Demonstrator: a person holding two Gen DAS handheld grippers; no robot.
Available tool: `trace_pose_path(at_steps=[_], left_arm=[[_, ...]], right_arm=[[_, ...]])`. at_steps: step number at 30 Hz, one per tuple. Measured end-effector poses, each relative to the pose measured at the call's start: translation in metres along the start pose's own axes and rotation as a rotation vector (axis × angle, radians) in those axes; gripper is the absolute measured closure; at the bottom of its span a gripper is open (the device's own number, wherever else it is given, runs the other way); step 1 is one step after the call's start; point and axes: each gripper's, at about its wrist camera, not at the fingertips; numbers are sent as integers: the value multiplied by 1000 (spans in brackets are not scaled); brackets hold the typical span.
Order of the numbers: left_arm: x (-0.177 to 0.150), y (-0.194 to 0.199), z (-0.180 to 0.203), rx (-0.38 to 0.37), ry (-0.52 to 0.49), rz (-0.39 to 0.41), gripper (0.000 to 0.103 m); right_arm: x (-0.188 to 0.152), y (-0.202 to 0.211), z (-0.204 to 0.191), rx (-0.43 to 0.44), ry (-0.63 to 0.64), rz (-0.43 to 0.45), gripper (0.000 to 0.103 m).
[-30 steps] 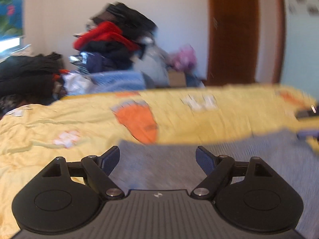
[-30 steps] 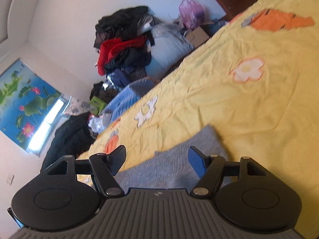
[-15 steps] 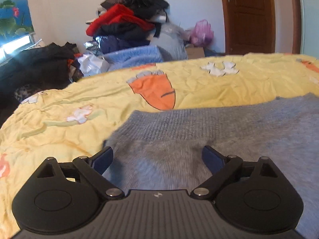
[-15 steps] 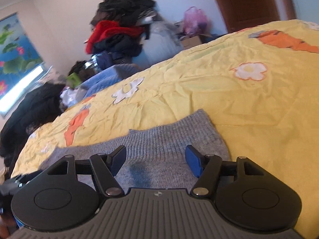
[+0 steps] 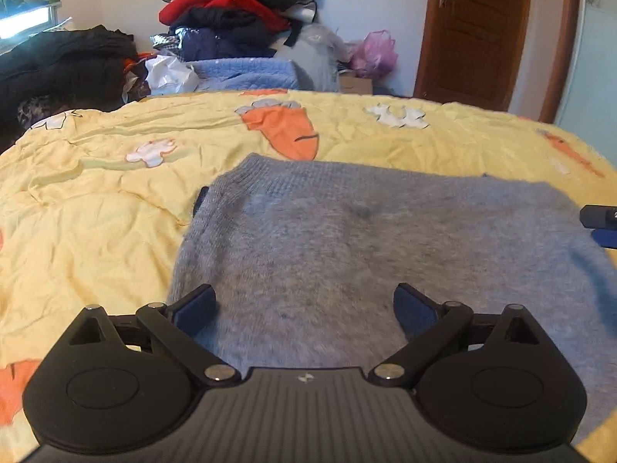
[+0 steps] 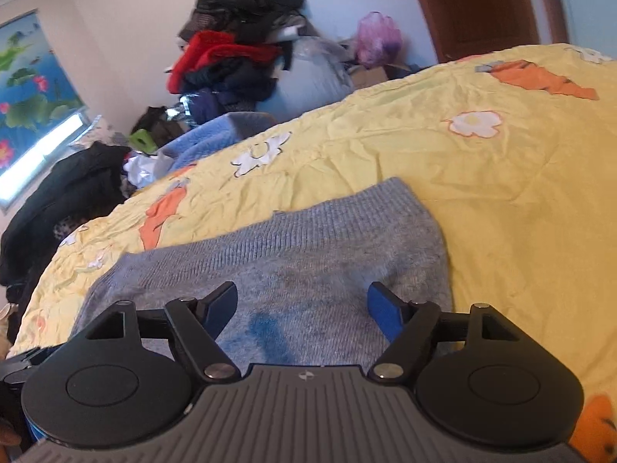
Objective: Fold small clothes
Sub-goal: 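Open both grippers and lift them off the folded sweater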
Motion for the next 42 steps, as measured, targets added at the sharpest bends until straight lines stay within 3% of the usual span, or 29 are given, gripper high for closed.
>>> trace_pose_path(at_steps=[2,4,6,8,14,18,19,22,27,31,33,42], left_arm=[[-9,17,2,-39,13,29,4],[-21,18,7,-77,5,8,3],[-34,10,15,-38,-36,-11,3],[-42,11,24,-2,-105,24,2],[-41,10,22,-4,-86,29,0],[-42,10,23,4,-86,34,0],[-42,10,23,7,-88,34,0],[-42,11,23,8,-82,36,0],[-37,18,37,77,-87,18,0],[-36,18,43,10,-2,10,0],[-41,12,51,42,-34,12,0],[-37,6,49,35,-41,5,0]], right_arm=[[-10,20,-13,29,73,18,24],[-24,29,-20,27,129,21,20],[-35,21,-19,-10,154,-22,19],[-44,5,-11,-54,161,-59,20],[-48,20,-21,-50,122,-15,20],[-68,9,-22,-111,234,-26,17],[-77,9,-21,-105,294,17,15],[-93,4,-30,-142,402,31,5],[-92,2,-30,-149,396,23,1],[-92,3,-30,-147,394,23,1],[-92,4,-30,-145,392,24,1],[-91,3,-30,-148,394,22,1]])
Point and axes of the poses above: each gripper's, at about its wrist camera, not at the fingertips, and y roughly against the way its jaws point, z to its right, x to its top, and after that the axes turned 12 degrees about -y, right-handed
